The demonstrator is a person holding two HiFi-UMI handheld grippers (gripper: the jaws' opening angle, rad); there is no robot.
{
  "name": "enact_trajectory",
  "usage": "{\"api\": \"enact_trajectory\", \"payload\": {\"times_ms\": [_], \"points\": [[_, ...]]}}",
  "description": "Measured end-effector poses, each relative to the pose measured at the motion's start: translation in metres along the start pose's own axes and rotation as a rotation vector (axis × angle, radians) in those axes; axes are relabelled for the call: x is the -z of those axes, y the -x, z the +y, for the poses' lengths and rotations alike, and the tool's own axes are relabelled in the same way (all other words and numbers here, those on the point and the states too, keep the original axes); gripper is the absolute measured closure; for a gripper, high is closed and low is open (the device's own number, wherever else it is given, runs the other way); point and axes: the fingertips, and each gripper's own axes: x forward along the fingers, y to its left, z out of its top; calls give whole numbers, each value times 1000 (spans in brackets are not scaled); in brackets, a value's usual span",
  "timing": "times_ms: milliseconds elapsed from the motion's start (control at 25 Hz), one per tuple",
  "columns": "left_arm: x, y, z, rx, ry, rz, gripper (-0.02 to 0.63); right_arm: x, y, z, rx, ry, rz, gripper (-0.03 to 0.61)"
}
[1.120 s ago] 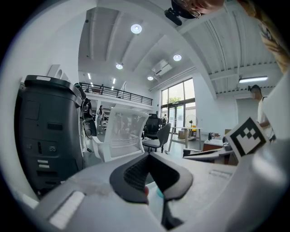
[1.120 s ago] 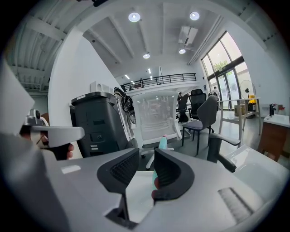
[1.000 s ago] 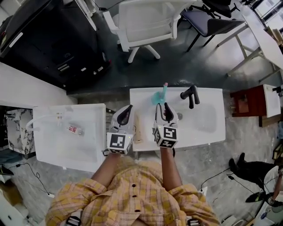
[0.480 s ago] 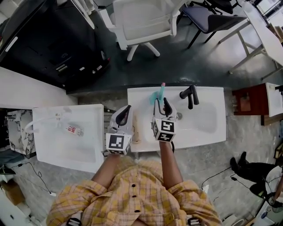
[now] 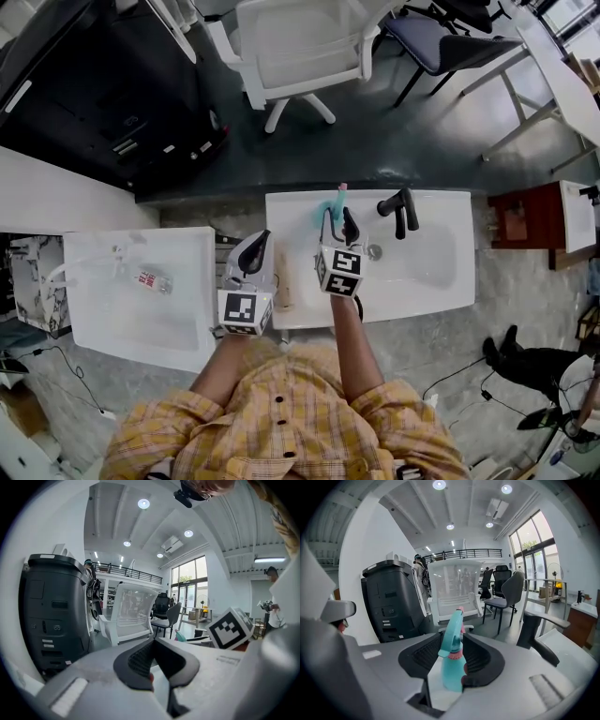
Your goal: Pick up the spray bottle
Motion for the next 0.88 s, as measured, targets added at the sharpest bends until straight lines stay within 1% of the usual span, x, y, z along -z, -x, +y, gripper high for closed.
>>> {"api": "enact_trajectory", "payload": {"times_ms": [120, 240, 440, 640, 760, 880], "points": [[2, 1, 2, -4, -2, 6, 615, 0, -5, -1, 12, 11, 14, 449], [3, 3, 4, -6, -1, 9, 615, 1, -6, -5, 44, 40, 25, 495], [2, 3, 5, -13, 3, -1, 615, 2, -5, -9, 47, 63, 23, 488], [3, 5, 4, -6, -8, 1, 615, 3, 2, -10, 42, 30, 24, 488], [1, 6, 2, -3, -9, 1, 615, 1, 6, -9, 36, 28, 17, 488], [-4, 7, -2, 4, -30, -11, 615, -3, 13, -10, 32, 28, 5, 488]]}}
